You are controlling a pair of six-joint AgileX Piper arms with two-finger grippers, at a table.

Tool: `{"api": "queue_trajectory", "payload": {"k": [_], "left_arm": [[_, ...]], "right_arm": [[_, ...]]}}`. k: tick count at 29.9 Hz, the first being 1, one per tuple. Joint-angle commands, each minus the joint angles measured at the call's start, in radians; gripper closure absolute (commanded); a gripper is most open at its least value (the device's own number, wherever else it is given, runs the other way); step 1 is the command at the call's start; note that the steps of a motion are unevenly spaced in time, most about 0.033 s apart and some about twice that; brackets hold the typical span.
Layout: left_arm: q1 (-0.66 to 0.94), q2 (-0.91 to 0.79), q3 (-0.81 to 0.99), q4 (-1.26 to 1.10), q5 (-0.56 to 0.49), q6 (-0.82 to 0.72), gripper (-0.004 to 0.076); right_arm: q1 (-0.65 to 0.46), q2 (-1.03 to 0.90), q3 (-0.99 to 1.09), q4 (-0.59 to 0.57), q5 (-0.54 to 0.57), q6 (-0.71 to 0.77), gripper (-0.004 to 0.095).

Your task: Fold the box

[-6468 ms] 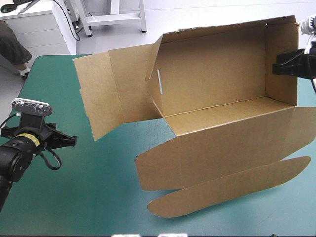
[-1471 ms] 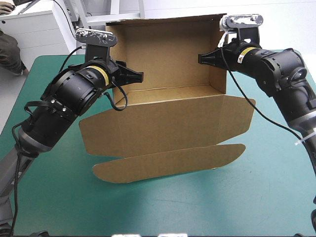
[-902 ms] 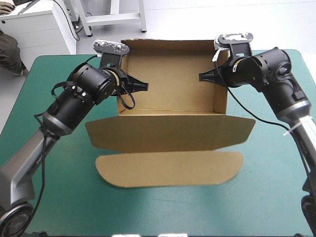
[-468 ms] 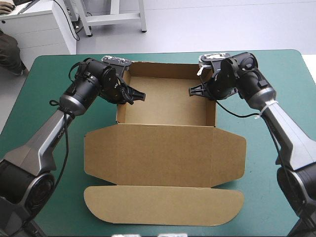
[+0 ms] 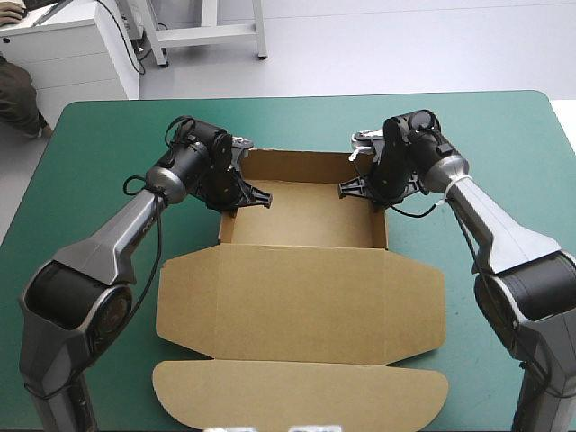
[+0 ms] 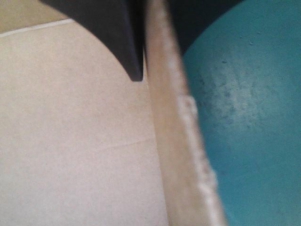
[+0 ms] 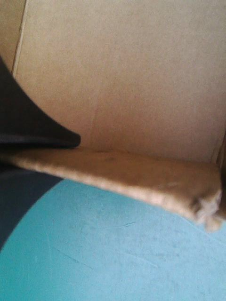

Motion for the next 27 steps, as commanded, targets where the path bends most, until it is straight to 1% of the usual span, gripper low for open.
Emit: {"api": "queue_trajectory", "payload": {"k": [1,3,6,8,9,10,13,15,16,17,21,27], "left_arm": [[-0.013,-0.038,-0.033,-0.058,0.006,0.056,0.0706],[-0.013,-0.035,-0.033,-0.058,0.017,0.056,0.0695],[-0.013,-0.035,-0.033,-0.070,0.034,0.056,0.0630],[-0.013,-0.035,-0.033,-0.070,0.042,0.051,0.0538],[-0.013,-0.035,-0.033,-0.070,0.042,0.051,0.0489],[-0.013,-0.035,-0.033,-0.077,0.042,0.051,0.0421],[-0.013,-0.036,-0.033,-0.098,0.042,0.051,0.0182],[-0.013,-0.038,-0.033,-0.108,0.042,0.051,0.0043],[-0.013,-0.038,-0.033,-0.108,0.042,0.046,0.0003],[-0.013,-0.040,-0.033,-0.108,0.042,0.042,-0.0011],[-0.013,-0.062,-0.033,-0.092,0.042,0.042,-0.0006],[-0.013,-0.144,-0.033,-0.038,0.042,0.042,-0.0006]], "right_arm": [[0.007,-0.037,-0.024,0.079,0.024,-0.070,0.0928],[0.007,-0.029,-0.024,0.093,0.024,-0.070,0.0928],[0.007,-0.025,-0.024,0.097,0.024,-0.052,0.0893],[0.007,-0.023,-0.024,0.097,0.024,-0.045,0.0777],[0.007,-0.023,-0.024,0.097,0.024,-0.043,0.0705],[0.007,-0.023,-0.024,0.102,0.024,-0.044,0.0571],[0.007,-0.026,-0.024,0.123,0.024,-0.044,0.0173],[0.007,-0.028,-0.024,0.123,0.024,-0.036,-0.0001],[0.007,-0.028,-0.024,0.124,0.024,-0.031,-0.0034],[0.007,-0.030,-0.024,0.127,0.024,-0.027,-0.0030],[0.007,-0.047,-0.024,0.129,0.024,-0.016,-0.0023],[0.007,-0.112,-0.024,0.093,0.024,-0.016,-0.0023]]}}
